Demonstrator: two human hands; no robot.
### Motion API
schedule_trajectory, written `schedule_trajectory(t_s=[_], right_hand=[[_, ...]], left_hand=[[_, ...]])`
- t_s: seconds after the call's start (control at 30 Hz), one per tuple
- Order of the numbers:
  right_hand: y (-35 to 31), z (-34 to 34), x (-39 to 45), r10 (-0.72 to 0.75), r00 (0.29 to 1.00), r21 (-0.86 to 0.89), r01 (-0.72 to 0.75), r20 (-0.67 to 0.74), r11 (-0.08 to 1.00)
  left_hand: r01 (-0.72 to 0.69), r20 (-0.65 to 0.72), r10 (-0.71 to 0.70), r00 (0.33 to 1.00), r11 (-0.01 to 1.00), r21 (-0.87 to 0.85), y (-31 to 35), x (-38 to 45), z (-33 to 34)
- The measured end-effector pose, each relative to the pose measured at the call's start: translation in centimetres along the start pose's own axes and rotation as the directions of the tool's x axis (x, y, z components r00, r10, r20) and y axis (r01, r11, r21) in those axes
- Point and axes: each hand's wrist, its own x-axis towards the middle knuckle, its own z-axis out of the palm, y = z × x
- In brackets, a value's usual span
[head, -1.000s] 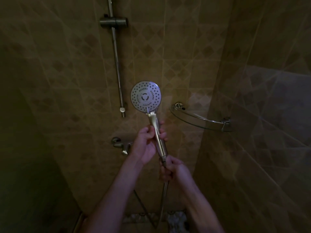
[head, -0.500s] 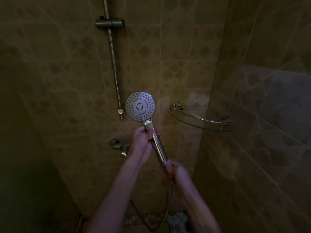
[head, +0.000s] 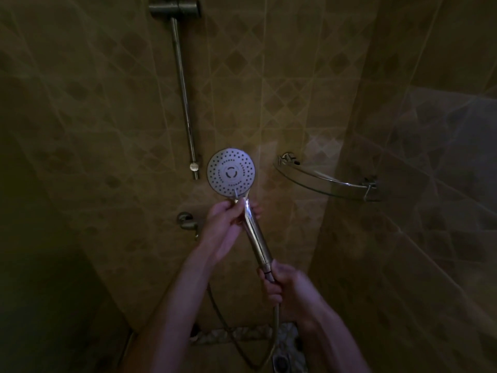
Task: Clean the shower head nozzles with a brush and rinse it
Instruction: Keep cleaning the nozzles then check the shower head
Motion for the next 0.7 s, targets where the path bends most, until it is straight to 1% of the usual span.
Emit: schedule_trajectory(t_s=[0.07, 0.13, 0.2, 0.27, 0.37, 0.4, 0.47, 0.53, 0.63, 0.7], right_hand=[[0.1, -0.1, -0.2, 0.066, 0.996, -0.033, -0.064, 0.068, 0.997], [0.2, 0.1, 0.2, 0.165, 0.977, -0.049, -0.16, 0.131, 0.986], [0.4, 0.7, 1.1, 0.216, 0.962, -0.058, -0.209, 0.165, 0.976], [0.9, 1.4, 2.3, 0.193, 0.965, -0.003, -0.196, 0.18, 0.981], [1.4, 2.5, 4.7, 0.103, 0.982, 0.16, -0.129, 0.158, 0.979], [1.7, 2.8, 5.4, 0.093, 0.987, 0.195, -0.117, 0.129, 0.974], [2.7, 2.9, 6.7, 0.129, 0.988, 0.296, -0.149, 0.087, 0.944], [3.8, 2.6, 7.6, 0.105, 0.992, 0.323, -0.123, 0.072, 0.938], [5.4, 1.8, 8.5, 0.031, 0.999, 0.331, -0.037, 0.025, 0.943], [6.3, 0.9, 8.9, -0.004, 0.999, 0.289, 0.017, -0.046, 0.957]], left_hand=[[0.011, -0.009, -0.012, 1.0, 1.0, -0.019, 0.4, 0.2, -0.9], [0.044, -0.027, -0.046, 0.999, 0.998, -0.045, 0.4, 0.3, -1.8], [0.07, -0.053, -0.074, 0.996, 0.995, -0.074, 0.2, 0.4, -2.9], [0.094, -0.059, -0.098, 0.993, 0.993, -0.069, -0.2, 0.7, -3.8], [0.153, -0.05, -0.154, 0.987, 0.988, -0.006, -1.0, 0.7, -4.8], [0.174, -0.055, -0.172, 0.983, 0.985, 0.019, -1.4, 0.8, -5.4], [0.22, -0.074, -0.215, 0.974, 0.972, 0.077, -1.6, 1.1, -6.7], [0.262, -0.065, -0.255, 0.965, 0.948, 0.178, -1.4, 1.6, -8.5], [0.336, -0.121, -0.314, 0.942, 0.876, 0.346, -1.3, 2.1, -12.0], [0.4, -0.165, -0.365, 0.916, 0.845, 0.355, -1.3, 2.5, -14.8]])
